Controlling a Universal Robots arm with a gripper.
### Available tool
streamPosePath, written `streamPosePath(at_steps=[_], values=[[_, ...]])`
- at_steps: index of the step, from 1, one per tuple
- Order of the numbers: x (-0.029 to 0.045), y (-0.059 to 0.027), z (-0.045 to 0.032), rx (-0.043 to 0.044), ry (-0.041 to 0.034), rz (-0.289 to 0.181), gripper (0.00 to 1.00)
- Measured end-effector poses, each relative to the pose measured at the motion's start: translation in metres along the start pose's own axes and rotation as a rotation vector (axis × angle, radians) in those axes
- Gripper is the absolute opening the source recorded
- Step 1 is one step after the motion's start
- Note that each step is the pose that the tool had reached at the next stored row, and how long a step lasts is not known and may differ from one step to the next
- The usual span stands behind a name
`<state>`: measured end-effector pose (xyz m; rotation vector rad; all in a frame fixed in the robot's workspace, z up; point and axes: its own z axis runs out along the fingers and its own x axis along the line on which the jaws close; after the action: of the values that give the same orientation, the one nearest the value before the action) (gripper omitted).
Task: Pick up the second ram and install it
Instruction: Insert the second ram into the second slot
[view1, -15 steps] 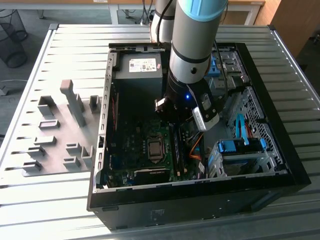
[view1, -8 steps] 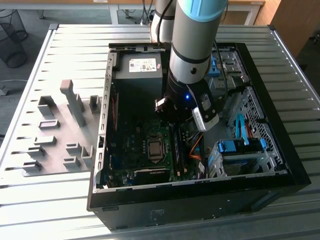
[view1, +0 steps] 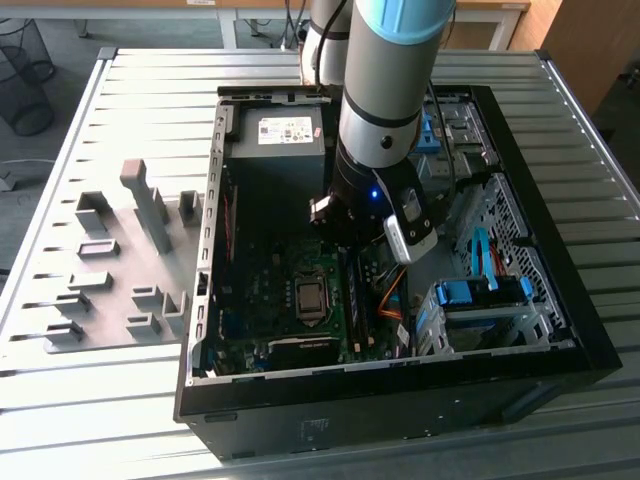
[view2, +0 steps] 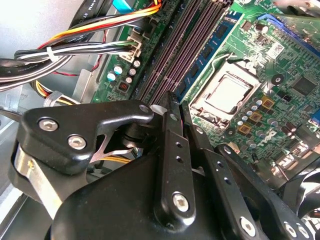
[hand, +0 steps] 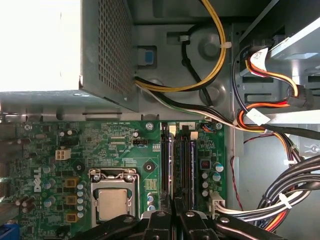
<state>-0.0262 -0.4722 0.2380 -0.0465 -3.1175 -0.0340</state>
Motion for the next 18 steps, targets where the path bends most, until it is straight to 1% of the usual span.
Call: streamPosePath(at_steps=[3,8,10,14,16,18], values=[[-0.0002,-0.0007,0.0007,-0.0004,-0.0001,0.001,0.14],[-0.001,-0.0076,0.0024,-0.003,0.0001,0.001,0.14],[-0.0012,-0.0085,0.0035,-0.0044,0.0,-0.001,0.14],[-0.0013,-0.009,0.005,-0.0044,0.0001,-0.001,0.14],[-0.0015,-0.0098,0.0065,-0.004,0.0003,-0.001,0.14],[-0.0017,-0.0106,0.0096,-0.0044,0.0001,0.0,0.14]])
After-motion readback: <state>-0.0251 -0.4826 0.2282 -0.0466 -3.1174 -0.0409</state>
